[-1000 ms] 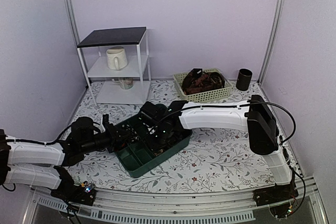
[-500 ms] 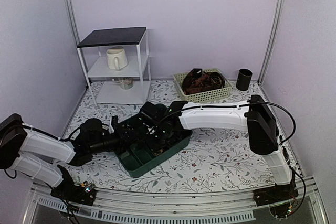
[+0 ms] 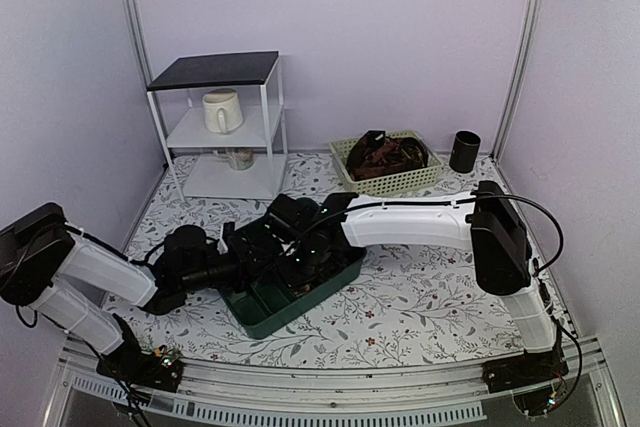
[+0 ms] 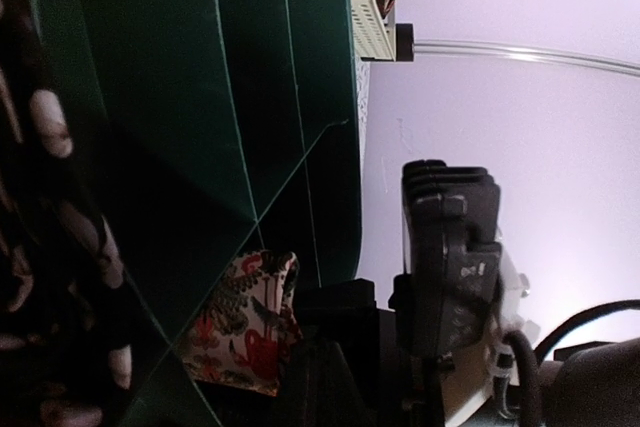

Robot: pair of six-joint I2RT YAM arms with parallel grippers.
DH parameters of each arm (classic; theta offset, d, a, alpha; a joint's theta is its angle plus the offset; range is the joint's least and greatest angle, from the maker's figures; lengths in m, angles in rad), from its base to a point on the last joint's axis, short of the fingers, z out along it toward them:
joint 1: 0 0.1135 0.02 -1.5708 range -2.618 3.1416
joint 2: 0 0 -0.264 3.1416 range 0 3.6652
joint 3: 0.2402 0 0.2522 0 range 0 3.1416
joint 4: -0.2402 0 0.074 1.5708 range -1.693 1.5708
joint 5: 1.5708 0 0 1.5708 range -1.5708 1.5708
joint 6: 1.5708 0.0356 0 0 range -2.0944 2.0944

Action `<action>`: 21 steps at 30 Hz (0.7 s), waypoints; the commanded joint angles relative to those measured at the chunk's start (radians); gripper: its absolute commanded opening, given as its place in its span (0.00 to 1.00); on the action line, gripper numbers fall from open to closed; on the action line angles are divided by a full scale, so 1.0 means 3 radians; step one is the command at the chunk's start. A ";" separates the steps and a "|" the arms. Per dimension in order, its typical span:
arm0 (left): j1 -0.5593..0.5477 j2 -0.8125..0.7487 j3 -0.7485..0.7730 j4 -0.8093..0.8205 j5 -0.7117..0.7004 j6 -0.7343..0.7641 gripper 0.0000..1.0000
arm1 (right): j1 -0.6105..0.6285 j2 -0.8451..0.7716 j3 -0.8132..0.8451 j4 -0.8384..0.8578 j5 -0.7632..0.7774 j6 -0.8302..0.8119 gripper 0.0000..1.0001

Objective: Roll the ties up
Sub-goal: Place the tie in the storage box.

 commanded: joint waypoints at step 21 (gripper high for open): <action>-0.0121 0.0187 0.0160 -0.0727 -0.0133 0.0154 0.00 | -0.0007 -0.0252 -0.0223 0.0017 0.0070 0.0040 0.50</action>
